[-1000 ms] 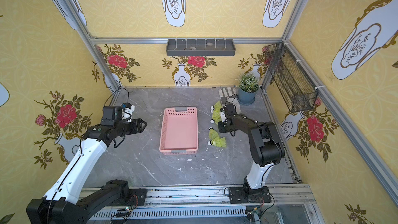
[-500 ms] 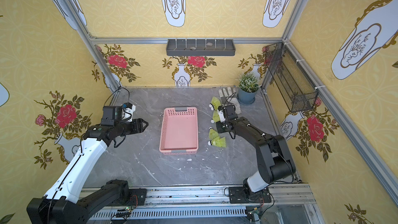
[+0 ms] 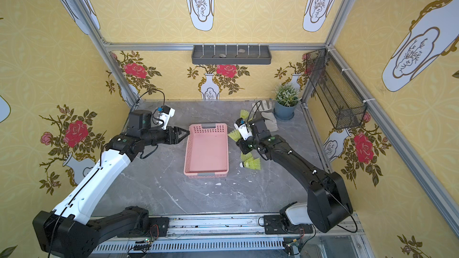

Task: Put the shuttlecocks into the storage box
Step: Place the shuttlecock in the storage box.

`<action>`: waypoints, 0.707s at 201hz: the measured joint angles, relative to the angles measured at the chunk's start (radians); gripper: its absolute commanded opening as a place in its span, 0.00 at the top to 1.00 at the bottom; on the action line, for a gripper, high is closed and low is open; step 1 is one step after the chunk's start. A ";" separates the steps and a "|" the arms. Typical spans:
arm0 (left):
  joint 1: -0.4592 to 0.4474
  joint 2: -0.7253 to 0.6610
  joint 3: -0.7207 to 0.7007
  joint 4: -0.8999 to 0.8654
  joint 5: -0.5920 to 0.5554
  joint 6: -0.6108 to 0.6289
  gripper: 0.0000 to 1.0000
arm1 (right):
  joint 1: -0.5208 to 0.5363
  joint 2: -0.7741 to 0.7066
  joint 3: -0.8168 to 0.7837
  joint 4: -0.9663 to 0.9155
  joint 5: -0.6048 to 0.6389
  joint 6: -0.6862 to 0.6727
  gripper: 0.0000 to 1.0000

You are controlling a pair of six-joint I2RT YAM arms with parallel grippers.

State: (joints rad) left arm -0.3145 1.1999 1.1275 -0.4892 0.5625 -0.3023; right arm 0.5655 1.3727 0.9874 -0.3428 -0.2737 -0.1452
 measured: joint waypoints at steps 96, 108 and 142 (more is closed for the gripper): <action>-0.198 0.153 0.182 -0.066 0.077 0.272 0.50 | 0.115 0.027 0.094 -0.045 -0.160 -0.065 0.88; -0.208 0.163 0.184 -0.077 0.077 0.295 0.51 | 0.123 0.027 0.099 -0.047 -0.173 -0.066 0.88; -0.233 0.186 0.192 -0.105 0.090 0.332 0.54 | 0.142 0.032 0.113 -0.047 -0.208 -0.073 0.87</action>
State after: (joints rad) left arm -0.5472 1.3861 1.3197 -0.5938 0.6521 0.0292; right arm 0.7078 1.4044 1.1004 -0.3901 -0.4820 -0.2180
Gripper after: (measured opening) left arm 0.483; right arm 0.231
